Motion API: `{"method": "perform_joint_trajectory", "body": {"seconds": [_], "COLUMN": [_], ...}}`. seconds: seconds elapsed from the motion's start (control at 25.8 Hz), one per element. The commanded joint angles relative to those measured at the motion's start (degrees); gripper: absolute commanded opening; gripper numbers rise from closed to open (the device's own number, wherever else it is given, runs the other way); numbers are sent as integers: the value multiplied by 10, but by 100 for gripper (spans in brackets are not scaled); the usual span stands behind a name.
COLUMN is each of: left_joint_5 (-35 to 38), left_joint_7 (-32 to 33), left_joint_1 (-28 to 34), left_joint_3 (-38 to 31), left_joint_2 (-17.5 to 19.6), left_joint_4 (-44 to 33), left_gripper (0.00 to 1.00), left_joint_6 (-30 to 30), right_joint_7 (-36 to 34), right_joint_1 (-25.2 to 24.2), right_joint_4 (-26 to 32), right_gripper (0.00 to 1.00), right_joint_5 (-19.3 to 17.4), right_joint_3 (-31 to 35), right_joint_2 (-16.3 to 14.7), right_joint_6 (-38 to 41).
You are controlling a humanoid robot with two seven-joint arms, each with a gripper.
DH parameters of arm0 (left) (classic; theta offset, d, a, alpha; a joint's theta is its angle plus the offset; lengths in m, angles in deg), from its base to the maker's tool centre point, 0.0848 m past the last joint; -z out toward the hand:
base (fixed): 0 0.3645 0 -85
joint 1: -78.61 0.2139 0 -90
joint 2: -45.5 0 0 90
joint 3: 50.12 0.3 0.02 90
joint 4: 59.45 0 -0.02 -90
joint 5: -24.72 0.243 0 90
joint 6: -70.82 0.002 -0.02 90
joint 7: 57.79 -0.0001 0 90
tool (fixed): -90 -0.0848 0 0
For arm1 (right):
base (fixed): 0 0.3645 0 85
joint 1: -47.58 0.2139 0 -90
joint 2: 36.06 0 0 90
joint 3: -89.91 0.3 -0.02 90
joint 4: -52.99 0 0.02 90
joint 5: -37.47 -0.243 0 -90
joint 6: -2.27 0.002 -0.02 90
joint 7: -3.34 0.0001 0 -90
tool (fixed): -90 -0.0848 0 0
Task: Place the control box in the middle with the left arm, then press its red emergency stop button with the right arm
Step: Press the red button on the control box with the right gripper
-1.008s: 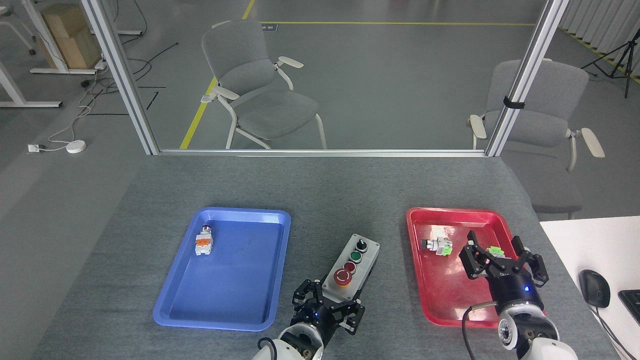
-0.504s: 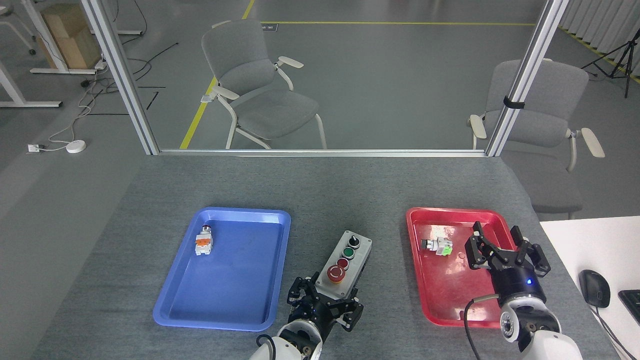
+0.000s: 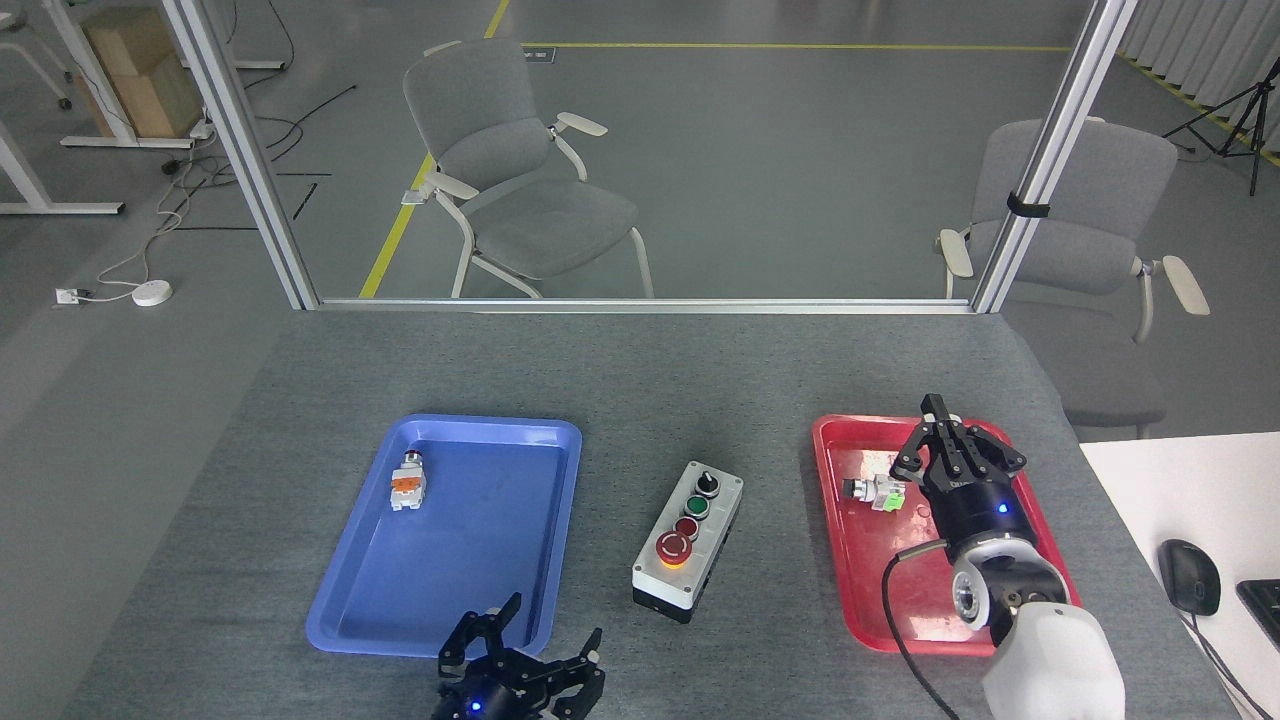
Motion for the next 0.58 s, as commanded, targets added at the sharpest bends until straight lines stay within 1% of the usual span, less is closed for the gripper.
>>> {"method": "perform_joint_trajectory", "body": {"seconds": [0.0,0.12,0.23,0.31,0.43,0.54], "left_joint_5": [-7,-18,-23,-24,-46,-65], "left_joint_7": [-1,-3,-3,-9,-10,-11], "left_joint_1": [36,36,27,14,-2,-8], "left_joint_3": [-99,-190,-251,-268,-298,-313], "left_joint_2": [21,17,13,12,13,12], "left_joint_4": [-41,-41,-40,-40,-38,-37], "left_gripper": [98,98,98,98,98,98], "left_joint_6": [-50,-99,-114,-112,-114,-114], "right_joint_7": [-2,-6,-7,-4,-4,-4], "right_joint_1": [48,76,78,73,65,59], "right_joint_4": [-52,-107,-122,-122,-123,-129], "right_gripper": [0,0,0,0,0,0], "right_joint_5": [-5,-5,-5,-5,-5,-5], "right_joint_3": [-101,-186,-236,-249,-253,-254], "right_joint_2": [16,53,73,78,85,86], "right_joint_6": [0,1,4,10,24,44]}}
